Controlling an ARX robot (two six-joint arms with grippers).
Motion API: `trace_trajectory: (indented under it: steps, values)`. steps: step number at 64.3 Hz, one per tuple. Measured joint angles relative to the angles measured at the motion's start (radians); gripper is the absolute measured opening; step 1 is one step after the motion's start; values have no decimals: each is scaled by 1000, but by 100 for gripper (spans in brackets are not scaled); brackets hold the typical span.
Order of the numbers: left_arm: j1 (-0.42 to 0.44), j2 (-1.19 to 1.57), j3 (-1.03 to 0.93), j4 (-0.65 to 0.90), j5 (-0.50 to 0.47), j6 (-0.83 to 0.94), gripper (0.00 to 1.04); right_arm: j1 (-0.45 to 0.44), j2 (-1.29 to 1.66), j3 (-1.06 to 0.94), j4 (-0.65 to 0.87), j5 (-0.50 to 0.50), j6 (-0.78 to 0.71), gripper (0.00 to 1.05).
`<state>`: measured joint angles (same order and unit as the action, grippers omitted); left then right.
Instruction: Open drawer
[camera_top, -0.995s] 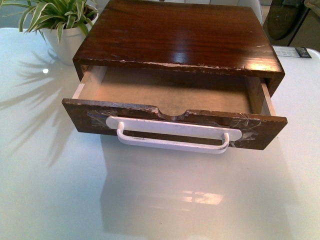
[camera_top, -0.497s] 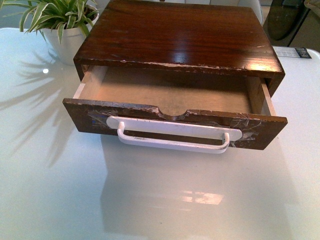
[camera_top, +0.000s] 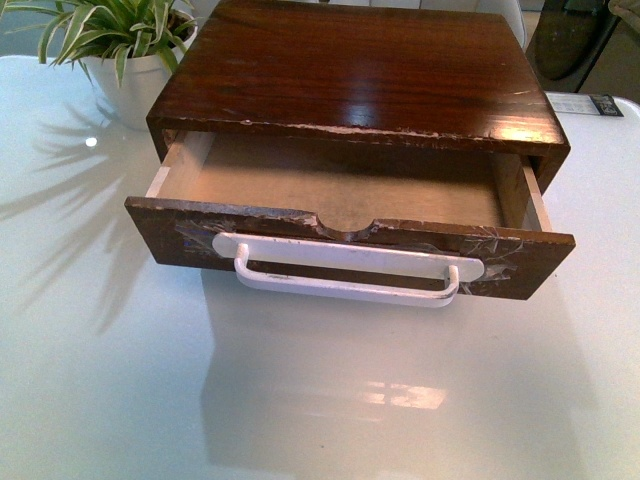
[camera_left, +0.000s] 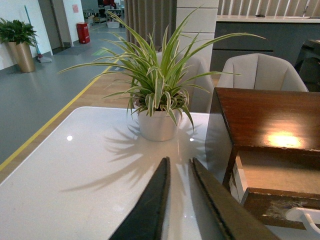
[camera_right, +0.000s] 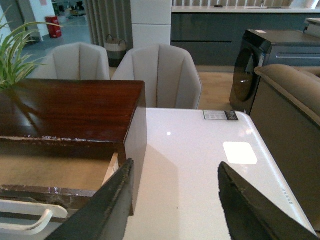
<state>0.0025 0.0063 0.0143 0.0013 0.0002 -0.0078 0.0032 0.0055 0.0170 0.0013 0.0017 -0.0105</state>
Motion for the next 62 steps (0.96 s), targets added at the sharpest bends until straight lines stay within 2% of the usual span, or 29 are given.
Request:
trace_trajectory:
  steps: [5, 12, 17, 20, 24, 62]
  values:
    - [0, 0, 0, 0, 0, 0, 40, 0, 0, 0, 0, 0, 0, 66]
    - [0, 0, 0, 0, 0, 0, 72, 0, 0, 0, 0, 0, 1, 97]
    - [0, 0, 0, 0, 0, 0, 91, 0, 0, 0, 0, 0, 1, 96]
    - [0, 0, 0, 0, 0, 2, 98, 0, 0, 0, 0, 0, 1, 96]
    - [0, 0, 0, 0, 0, 2, 96, 0, 0, 0, 0, 0, 1, 96]
    - [0, 0, 0, 0, 0, 3, 96, 0, 0, 0, 0, 0, 1, 96]
